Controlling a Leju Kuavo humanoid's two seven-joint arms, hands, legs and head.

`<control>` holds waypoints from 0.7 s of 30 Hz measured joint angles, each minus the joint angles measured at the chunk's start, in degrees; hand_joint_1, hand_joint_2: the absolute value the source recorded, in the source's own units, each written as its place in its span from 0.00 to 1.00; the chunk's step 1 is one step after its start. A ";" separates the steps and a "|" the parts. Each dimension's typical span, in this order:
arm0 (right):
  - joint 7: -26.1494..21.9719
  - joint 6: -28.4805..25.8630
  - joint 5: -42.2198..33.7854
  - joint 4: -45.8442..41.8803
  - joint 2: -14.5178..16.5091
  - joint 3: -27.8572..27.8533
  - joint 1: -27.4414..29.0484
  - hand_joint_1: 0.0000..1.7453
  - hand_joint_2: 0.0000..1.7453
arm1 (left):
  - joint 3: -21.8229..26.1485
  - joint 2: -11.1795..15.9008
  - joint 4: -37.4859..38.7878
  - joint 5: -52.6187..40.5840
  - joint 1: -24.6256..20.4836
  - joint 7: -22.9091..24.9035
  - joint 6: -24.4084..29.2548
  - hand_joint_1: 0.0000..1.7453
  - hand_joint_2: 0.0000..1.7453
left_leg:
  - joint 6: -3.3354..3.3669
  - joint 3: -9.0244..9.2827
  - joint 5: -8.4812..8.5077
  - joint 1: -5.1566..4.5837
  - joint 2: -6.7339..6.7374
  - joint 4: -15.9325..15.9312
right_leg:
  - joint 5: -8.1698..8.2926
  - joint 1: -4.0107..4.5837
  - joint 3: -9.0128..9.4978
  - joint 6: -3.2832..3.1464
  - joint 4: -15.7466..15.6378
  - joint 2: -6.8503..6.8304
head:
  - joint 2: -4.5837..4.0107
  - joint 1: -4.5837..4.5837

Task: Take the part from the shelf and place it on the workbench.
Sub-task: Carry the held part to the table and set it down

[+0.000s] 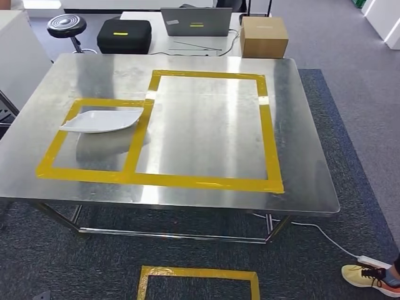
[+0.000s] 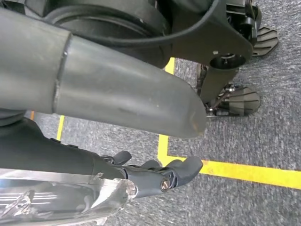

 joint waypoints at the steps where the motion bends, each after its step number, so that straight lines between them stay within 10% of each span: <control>1: 0.01 0.00 0.00 0.00 -0.01 -0.01 0.03 0.00 0.00 | 0.00 0.02 0.11 -0.01 -0.05 0.01 -0.01 0.00 0.00 | -0.31 -0.04 0.36 0.02 0.02 -0.02 | 0.26 0.01 -0.42 -0.40 0.04 0.03 | 0.01 -0.03; 4: 0.07 0.11 0.15 0.00 -0.02 -0.05 0.14 0.00 0.00 | 0.01 0.07 0.52 -0.75 -0.07 0.04 -0.01 0.00 0.00 | -1.26 -1.34 -2.53 0.18 -0.24 2.60 | 1.53 -0.27 -1.64 -1.65 -0.13 -0.11 | 0.01 -0.15; 8: 0.21 0.66 0.70 0.00 -0.05 -0.06 0.14 0.00 0.00 | -0.18 0.01 0.84 -3.37 -0.17 0.57 0.30 0.00 0.00 | -2.03 -5.35 -10.51 0.37 -0.34 15.26 | 3.70 -0.33 -4.38 -2.07 -0.02 0.03 | 0.01 -0.42; 10: 0.25 0.98 0.83 0.00 -0.09 -0.06 0.24 0.00 0.00 | -0.24 -0.02 0.92 -4.04 -0.18 0.88 0.58 0.00 0.00 | -2.04 -3.45 -8.50 0.45 -0.34 14.24 | 4.64 -0.36 -5.72 -1.81 0.08 0.12 | 0.01 -0.42; 14: 0.25 1.25 0.90 0.00 -0.19 -0.06 0.23 0.00 0.00 | -0.27 -0.20 0.99 -4.36 -0.40 1.27 1.01 0.00 0.00 | -1.58 5.77 -5.05 0.58 -0.69 0.38 | 6.07 -0.25 -7.25 -0.63 0.41 0.37 | 0.01 -0.47; 18: 0.23 1.34 1.06 0.00 -0.44 -0.07 0.43 0.00 0.00 | -0.32 -0.49 1.12 -4.68 -0.46 1.37 1.10 0.00 0.00 | 0.28 5.69 -4.87 0.41 -0.71 -1.11 | 6.65 -0.23 -8.12 0.46 1.03 0.33 | 0.01 -0.47; 21: 0.20 1.49 1.33 0.00 -0.57 -0.08 0.68 0.00 0.00 | -0.35 -0.60 1.16 -4.85 -0.46 1.39 1.11 0.00 0.00 | 1.51 4.54 -3.76 0.33 -0.45 -1.10 | 0.92 -0.32 -11.29 1.10 8.93 0.25 | 0.02 -0.15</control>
